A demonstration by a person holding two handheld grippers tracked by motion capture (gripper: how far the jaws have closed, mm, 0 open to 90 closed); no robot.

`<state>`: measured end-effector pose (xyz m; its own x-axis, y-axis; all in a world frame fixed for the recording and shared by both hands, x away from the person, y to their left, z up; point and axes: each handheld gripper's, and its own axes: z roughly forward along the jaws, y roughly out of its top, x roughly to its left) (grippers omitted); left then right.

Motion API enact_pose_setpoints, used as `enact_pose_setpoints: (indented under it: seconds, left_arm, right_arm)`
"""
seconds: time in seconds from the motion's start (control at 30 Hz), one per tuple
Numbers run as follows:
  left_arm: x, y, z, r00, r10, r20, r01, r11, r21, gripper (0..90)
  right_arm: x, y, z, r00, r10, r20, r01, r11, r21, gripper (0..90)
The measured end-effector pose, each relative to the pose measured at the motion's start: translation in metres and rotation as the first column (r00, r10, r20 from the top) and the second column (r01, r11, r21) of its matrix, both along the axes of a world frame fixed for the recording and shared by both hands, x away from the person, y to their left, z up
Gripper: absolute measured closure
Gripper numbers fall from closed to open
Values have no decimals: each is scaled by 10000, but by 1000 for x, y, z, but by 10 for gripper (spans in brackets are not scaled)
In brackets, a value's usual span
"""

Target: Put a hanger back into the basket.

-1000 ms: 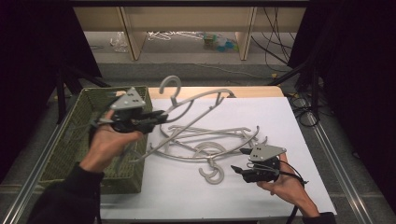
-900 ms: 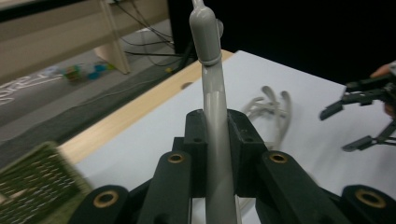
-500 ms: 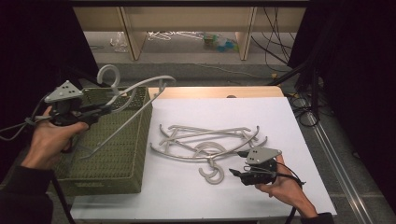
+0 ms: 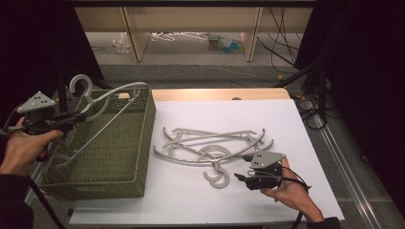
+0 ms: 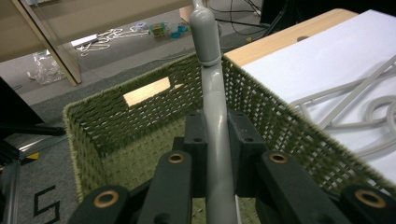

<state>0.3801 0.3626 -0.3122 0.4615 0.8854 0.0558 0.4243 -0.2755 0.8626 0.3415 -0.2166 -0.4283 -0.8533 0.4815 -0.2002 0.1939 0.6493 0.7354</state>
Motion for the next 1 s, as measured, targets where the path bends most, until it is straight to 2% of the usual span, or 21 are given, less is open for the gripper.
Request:
enact_pose_setpoints:
  seconds: [0.17, 0.2, 0.27, 0.3, 0.4, 0.5, 0.53, 0.6, 0.8, 0.83, 0.87, 0.9, 0.93, 0.97, 1.0]
  left_arm:
    - [3, 9, -14, 9997, -160, -165, 161, 9998, 74, 791]
    - [4, 11, -19, 9996, -153, -243, 158, 9996, 218, 791]
    - [5, 11, -25, 9993, -142, -343, 153, 9994, 311, 791]
    - [7, 11, -27, 9992, -234, -327, 251, 9984, 509, 791]
    - [10, 7, -30, 9980, -465, -419, 488, 9973, 547, 790]
    - [17, 3, -32, 9969, -481, -618, 540, 9936, 987, 790]
    - [19, 6, -32, 9934, -731, -887, 870, 9825, 1649, 789]
    - [23, 3, -37, 9912, -705, -1117, 905, 9785, 1852, 790]
    - [30, -3, -57, 9855, -572, -1596, 899, 9743, 2064, 789]
    - [30, -3, -58, 9852, -549, -1622, 876, 9755, 2017, 789]
    - [30, -4, -61, 9852, -462, -1649, 743, 9830, 1681, 789]
    - [31, -3, -60, 9823, -465, -1813, 810, 9789, 1878, 789]
    - [32, -2, -63, 9804, -322, -1945, 686, 9806, 1835, 789]
    - [32, -2, -65, 9816, -248, -1895, 584, 9831, 1736, 788]
    - [33, -1, -68, 9772, -122, -2122, 496, 9838, 1720, 788]
  right_arm:
    - [0, 0, -1, 10000, 16, -21, -16, 10000, -44, 370]
    - [0, 0, -1, 10000, 37, -31, -37, 10000, -68, 369]
    - [0, 0, -1, 10000, 84, -34, -84, 9999, -91, 368]
    - [0, 0, -1, 9999, 90, -45, -91, 9999, -84, 368]
    - [1, 0, -1, 10000, 46, -37, -46, 9999, -129, 366]
    - [1, 1, -2, 9999, 105, -53, -106, 9998, -173, 366]
    - [1, 1, -2, 9999, 99, -62, -100, 9998, -172, 365]
    - [1, 1, -2, 9999, 108, -29, -109, 9998, -187, 365]
    - [1, 1, -3, 9999, 120, -59, -121, 9997, -219, 364]
    - [1, 1, -3, 9999, 155, -24, -155, 9996, -246, 364]
    - [1, 1, -3, 9999, 161, -18, -161, 9996, -249, 364]
    - [1, 1, -3, 9999, 171, -14, -171, 9995, -247, 364]
    - [1, 1, -3, 9999, 166, -20, -167, 9996, -237, 365]
    - [1, 1, -3, 9999, 152, -20, -153, 9996, -245, 364]
    - [1, 2, -3, 9999, 139, -33, -140, 9996, -252, 364]
